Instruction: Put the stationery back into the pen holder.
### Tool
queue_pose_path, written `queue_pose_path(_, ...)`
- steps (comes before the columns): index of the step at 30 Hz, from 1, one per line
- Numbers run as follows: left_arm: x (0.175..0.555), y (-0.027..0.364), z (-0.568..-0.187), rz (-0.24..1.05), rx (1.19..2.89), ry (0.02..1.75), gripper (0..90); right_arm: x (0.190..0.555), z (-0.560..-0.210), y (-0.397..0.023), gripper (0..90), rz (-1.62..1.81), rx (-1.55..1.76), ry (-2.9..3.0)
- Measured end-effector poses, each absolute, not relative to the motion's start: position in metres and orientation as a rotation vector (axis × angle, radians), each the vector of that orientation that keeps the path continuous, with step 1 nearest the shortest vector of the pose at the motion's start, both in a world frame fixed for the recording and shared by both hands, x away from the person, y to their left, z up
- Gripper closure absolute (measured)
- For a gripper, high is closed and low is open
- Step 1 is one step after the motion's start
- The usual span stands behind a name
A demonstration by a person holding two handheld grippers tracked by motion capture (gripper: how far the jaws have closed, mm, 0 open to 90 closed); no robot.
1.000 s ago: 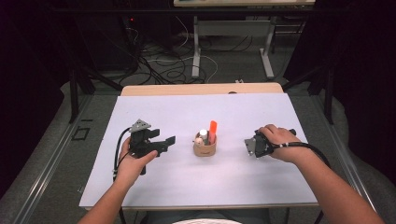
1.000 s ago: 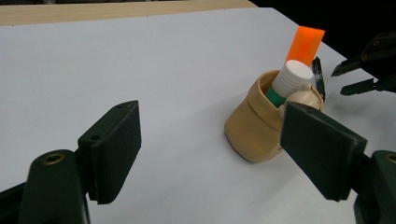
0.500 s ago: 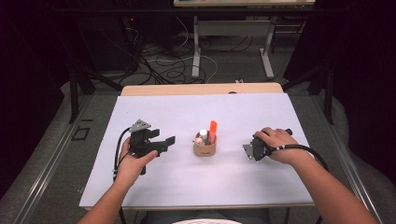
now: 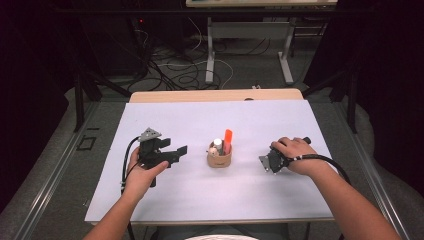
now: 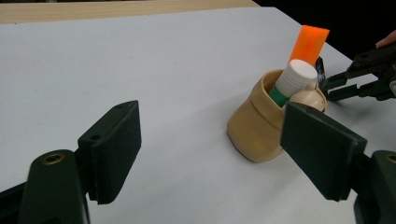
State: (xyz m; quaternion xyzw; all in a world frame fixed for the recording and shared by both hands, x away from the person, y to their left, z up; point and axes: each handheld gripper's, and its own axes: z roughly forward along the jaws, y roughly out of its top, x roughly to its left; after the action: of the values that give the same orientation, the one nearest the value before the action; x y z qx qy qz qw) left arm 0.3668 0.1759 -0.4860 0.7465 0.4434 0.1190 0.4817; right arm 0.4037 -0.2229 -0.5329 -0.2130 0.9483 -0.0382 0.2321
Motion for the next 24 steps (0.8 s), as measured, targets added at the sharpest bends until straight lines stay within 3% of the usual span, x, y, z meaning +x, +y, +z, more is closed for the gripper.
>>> queue_pose_path(11,0.3675,0.1759,-0.4863,0.286,1.831,1.078,21.3,0.4052,-0.5344,-0.2198,79.5,-0.141,-0.621,2.601)
queue_pose_path(24,0.3674,0.1753,-0.4864,0.287,1.830,1.084,21.3,0.4048,-0.5348,-0.2187,80.3,-0.161,-0.672,2.582)
